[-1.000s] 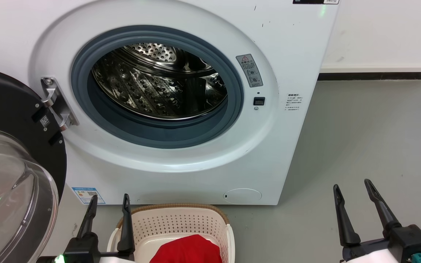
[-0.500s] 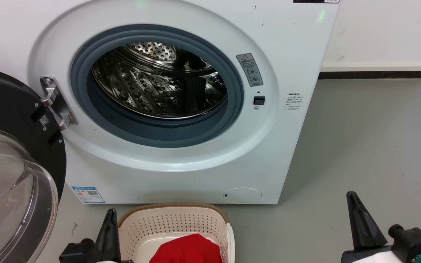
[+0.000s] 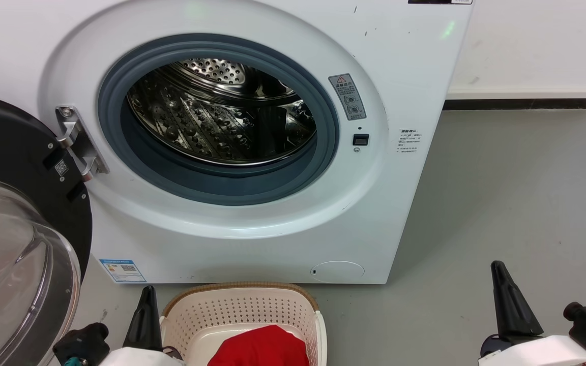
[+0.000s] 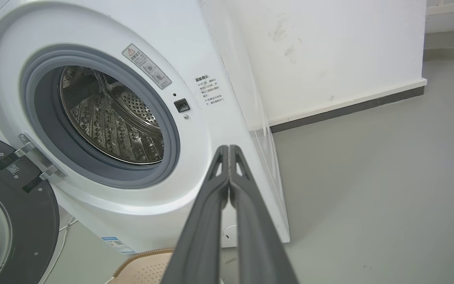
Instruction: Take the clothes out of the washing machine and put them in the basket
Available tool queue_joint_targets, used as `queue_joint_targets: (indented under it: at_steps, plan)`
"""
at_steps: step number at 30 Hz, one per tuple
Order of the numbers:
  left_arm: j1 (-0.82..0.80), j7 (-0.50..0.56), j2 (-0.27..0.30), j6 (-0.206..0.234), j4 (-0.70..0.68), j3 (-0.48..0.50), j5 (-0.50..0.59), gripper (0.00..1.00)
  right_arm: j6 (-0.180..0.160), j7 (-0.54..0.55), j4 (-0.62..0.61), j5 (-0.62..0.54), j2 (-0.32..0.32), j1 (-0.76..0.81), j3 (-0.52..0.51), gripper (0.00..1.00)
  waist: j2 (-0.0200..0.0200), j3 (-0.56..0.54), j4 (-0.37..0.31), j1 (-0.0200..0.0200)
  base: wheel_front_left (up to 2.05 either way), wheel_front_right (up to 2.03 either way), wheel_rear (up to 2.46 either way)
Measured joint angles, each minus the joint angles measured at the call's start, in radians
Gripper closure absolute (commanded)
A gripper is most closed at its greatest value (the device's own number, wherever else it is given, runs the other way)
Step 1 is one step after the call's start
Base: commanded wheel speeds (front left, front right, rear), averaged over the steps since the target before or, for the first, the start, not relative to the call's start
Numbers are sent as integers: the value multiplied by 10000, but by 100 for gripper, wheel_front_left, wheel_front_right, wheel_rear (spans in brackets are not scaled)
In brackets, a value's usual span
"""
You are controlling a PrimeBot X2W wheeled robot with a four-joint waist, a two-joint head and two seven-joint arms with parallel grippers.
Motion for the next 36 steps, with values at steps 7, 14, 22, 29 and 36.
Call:
queue_joint_targets:
  at_steps: [7, 14, 22, 29, 36]
  plan:
    - [-193, 267, 4, -130, 134, 90, -1208, 100, 0, 207, 178, 1292, -48, -179, -21, 100, 0, 3, 8, 0, 0, 0, 0]
    - [-379, 529, 8, -222, 245, 176, -2332, 100, -2, 449, 318, 2495, -88, -371, -56, 100, 0, 5, 16, 0, 0, 0, 0]
    - [-578, 784, 10, -370, 376, 293, -3511, 100, -2, 702, 491, 3743, -121, -575, -109, 100, 0, 8, 25, 0, 0, 0, 0]
    - [-720, 1020, 13, -464, 483, 362, -4445, 100, -2, 895, 614, 4767, -140, -732, -165, 100, 0, 11, 33, 0, 0, 0, 0]
    - [-875, 1221, 15, -560, 573, 439, -5348, 100, -2, 1108, 754, 5678, -159, -825, -226, 100, 0, 13, 41, 0, 0, 0, 0]
